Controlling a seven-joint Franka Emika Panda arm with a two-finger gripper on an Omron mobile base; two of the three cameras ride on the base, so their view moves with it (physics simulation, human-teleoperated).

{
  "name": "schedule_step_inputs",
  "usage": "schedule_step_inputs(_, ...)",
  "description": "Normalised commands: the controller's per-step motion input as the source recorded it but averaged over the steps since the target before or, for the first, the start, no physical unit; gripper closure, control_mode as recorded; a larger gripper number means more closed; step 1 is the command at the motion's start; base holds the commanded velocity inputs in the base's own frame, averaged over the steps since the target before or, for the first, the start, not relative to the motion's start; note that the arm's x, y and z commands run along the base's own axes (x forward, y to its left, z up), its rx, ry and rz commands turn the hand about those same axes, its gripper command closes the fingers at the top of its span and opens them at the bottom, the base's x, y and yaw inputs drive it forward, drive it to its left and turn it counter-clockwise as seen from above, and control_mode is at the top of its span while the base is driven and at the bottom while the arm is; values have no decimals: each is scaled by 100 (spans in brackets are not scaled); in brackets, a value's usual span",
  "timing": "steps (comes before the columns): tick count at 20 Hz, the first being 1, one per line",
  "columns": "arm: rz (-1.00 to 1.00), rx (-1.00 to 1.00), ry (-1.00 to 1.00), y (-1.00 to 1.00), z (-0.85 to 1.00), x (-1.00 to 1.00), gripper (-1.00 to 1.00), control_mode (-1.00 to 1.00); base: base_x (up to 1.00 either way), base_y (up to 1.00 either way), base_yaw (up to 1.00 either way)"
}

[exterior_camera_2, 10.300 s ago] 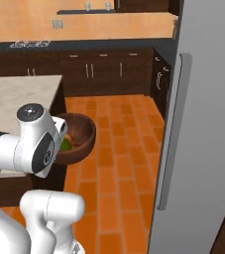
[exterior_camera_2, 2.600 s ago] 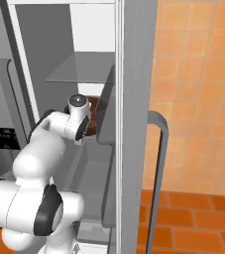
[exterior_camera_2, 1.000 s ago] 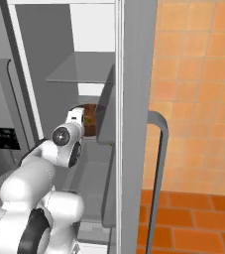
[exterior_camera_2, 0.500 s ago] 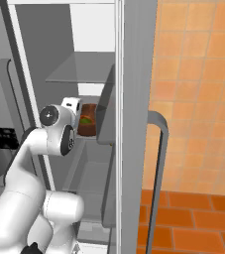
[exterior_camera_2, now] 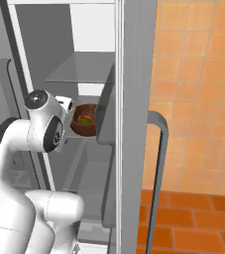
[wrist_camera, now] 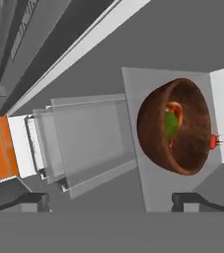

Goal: Pick the chicken drumstick and lime from their plates and place them in the bowl. Then put the bowl in the fridge.

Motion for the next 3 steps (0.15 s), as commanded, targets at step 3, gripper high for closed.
schedule_step_inputs(3, 0, 0, 0, 3, 0, -97, -100, -100, 0, 0, 0)
